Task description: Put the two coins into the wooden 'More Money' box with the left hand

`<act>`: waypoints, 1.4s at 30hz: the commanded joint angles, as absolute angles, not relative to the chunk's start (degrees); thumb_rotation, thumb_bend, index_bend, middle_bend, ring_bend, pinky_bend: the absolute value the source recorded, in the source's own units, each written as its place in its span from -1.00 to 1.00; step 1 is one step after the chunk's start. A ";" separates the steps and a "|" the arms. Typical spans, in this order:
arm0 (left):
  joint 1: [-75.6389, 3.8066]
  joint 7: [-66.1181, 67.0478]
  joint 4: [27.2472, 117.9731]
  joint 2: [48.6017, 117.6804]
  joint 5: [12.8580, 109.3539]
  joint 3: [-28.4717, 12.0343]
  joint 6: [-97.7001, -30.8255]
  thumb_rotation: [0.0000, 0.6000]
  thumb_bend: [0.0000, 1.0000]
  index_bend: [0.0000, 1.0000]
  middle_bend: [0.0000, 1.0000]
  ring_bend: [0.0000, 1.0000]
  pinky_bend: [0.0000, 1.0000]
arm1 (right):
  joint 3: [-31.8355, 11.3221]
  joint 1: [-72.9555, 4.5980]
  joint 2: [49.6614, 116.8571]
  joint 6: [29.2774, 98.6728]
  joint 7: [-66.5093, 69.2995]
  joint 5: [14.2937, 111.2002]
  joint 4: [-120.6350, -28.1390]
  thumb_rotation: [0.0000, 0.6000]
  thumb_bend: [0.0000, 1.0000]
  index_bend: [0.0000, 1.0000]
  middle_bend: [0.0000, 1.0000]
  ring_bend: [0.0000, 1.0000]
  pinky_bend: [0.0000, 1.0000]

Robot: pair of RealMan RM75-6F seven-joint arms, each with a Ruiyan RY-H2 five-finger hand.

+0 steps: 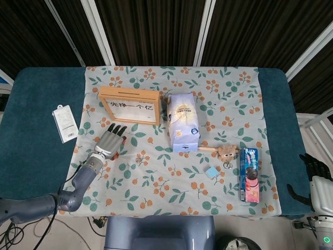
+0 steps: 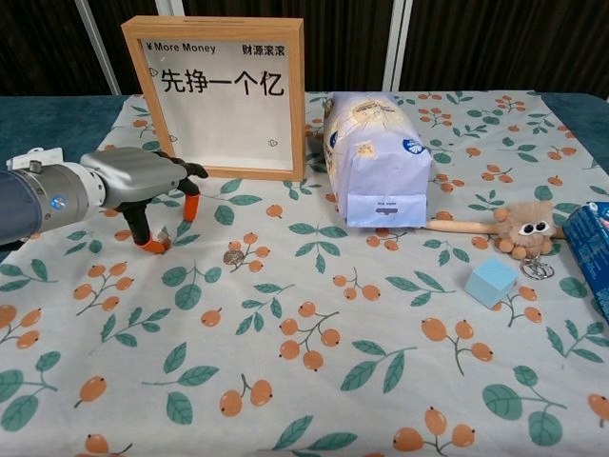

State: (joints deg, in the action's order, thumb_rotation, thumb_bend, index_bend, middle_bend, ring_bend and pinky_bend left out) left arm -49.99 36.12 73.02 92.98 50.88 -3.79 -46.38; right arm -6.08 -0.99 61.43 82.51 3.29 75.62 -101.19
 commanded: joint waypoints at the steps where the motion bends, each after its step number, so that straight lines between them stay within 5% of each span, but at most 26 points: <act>1: -50.06 35.91 73.10 92.96 51.36 -3.87 -46.65 1.00 -0.49 0.04 -0.96 -1.00 -1.00 | -6.07 -0.98 61.41 82.47 3.28 75.56 -101.25 1.00 -0.26 -0.75 -0.84 -0.88 -1.00; 16: -49.81 36.85 72.56 93.20 51.15 -3.15 -47.18 1.00 -0.45 0.23 -0.84 -1.00 -1.00 | -6.41 -0.95 61.05 81.70 2.97 73.59 -102.24 1.00 -0.26 -0.75 -0.84 -0.87 -1.00; 32: -50.64 37.26 74.55 91.68 46.99 -3.37 -44.45 1.00 0.19 0.25 -0.84 -1.00 -1.00 | -6.38 -0.98 60.94 81.50 2.41 73.31 -102.65 1.00 -0.26 -0.75 -0.84 -0.87 -1.00; 42: -50.78 38.21 86.90 83.82 47.29 -4.76 -48.77 1.00 0.19 0.24 -0.87 -1.00 -1.00 | -6.43 -1.03 60.79 81.20 2.47 72.98 -102.73 1.00 -0.26 -0.75 -0.84 -0.87 -1.00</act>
